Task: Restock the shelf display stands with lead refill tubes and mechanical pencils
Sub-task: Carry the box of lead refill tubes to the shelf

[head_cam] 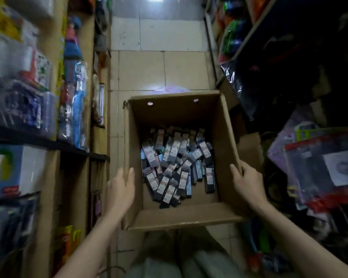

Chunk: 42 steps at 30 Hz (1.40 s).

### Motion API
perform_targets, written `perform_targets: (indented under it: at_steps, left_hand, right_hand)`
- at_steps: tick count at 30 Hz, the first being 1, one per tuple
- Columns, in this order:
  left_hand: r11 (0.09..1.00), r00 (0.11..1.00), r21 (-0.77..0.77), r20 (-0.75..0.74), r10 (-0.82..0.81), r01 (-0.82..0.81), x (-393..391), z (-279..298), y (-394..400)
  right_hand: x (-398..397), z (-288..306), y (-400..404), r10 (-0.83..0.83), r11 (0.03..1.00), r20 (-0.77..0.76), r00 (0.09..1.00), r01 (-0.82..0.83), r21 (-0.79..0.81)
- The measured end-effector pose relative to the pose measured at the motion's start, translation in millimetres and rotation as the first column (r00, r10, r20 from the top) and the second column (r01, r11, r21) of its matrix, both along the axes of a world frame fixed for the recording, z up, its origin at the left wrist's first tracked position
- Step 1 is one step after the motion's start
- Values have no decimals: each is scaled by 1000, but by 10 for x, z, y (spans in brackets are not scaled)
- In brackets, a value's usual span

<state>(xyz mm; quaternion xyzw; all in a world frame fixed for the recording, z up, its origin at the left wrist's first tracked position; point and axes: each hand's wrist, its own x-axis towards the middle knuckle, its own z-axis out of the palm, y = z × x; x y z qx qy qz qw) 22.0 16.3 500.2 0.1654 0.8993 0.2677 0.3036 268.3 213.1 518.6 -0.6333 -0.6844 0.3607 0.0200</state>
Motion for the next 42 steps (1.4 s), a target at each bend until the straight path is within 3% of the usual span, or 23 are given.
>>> perform_targets:
  at_steps: [7, 19, 27, 42]
  left_hand:
    - [997, 993, 75, -117, -8, 17, -299, 506, 774]
    - [997, 998, 82, -66, 3, 2, -1353, 966, 2411]
    - [995, 992, 81, -105, 68, -59, -2641, 906, 3629]
    - [991, 988, 122, -152, -32, 51, -5328, 1092, 6395]
  right_hand:
    - [-203, 338, 652, -69, 997, -85, 994, 71, 26]
    - [-1279, 718, 2307, -46, 998, -110, 993, 50, 40]
    - [-2660, 769, 3636, 16, 997, -120, 993, -7, 73]
    - [-5156, 924, 6214, -85, 989, -67, 994, 93, 115]
